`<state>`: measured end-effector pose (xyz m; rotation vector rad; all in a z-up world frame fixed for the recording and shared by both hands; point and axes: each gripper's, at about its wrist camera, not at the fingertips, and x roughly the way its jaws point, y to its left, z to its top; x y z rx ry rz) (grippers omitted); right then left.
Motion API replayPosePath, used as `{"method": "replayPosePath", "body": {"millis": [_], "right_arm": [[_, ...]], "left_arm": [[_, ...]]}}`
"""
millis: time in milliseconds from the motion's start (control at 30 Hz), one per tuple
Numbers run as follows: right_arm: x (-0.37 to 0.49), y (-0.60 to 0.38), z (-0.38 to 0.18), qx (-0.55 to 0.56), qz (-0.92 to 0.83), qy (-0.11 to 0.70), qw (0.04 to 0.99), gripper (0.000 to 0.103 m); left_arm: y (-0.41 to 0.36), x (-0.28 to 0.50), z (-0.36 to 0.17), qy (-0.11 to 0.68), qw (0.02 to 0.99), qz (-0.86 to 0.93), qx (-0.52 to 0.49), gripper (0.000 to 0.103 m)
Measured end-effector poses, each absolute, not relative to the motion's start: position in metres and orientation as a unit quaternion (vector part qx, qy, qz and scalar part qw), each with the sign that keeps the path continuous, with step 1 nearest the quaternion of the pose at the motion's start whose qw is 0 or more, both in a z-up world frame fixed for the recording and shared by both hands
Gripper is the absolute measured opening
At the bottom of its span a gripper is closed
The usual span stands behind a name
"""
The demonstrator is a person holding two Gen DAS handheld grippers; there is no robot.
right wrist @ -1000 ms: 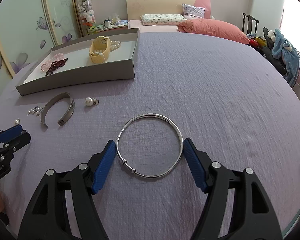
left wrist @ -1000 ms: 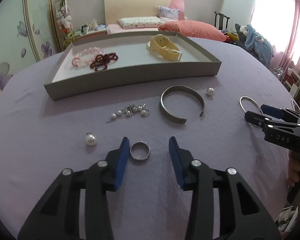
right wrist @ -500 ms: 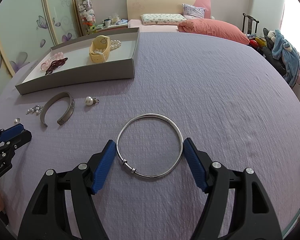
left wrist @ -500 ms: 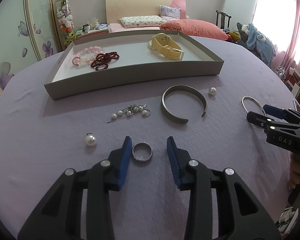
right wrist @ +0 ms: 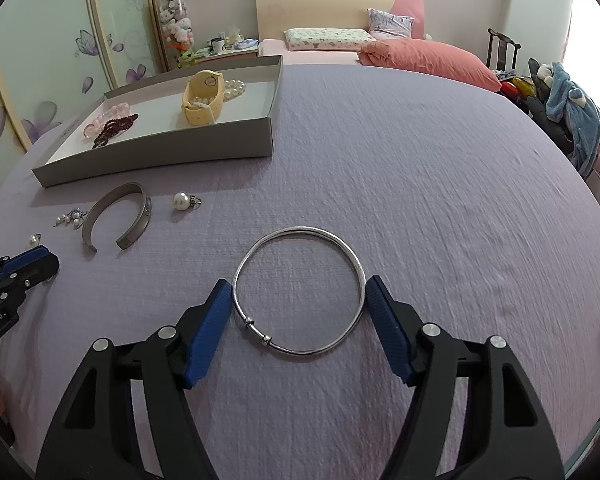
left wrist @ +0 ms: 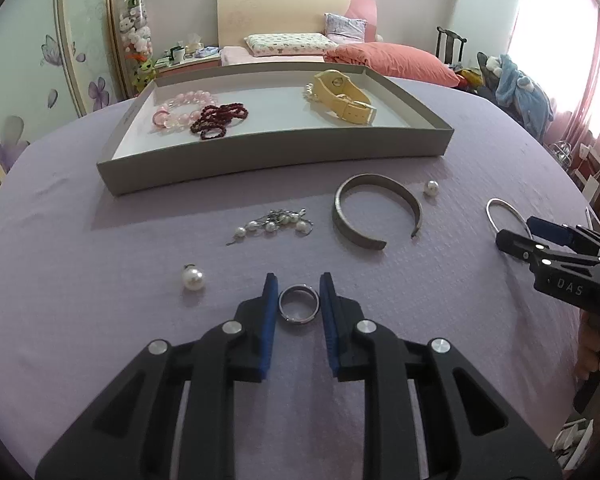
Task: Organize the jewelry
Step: 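Close the left tool on the small silver ring while the right tool holds the bangle, then lift the ring and bangle and carry both toward the grey tray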
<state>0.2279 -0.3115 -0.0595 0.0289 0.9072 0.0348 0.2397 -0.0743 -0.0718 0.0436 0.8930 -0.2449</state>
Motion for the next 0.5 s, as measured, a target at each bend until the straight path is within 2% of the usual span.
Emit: {"method": "replayPosePath", "body": {"millis": [500], "right_arm": [[0.218, -0.306, -0.059, 0.015, 0.028, 0.434, 0.901, 0.068]], "left_arm": [[-0.047, 0.227, -0.061, 0.416, 0.904, -0.098, 0.0, 0.022]]}}
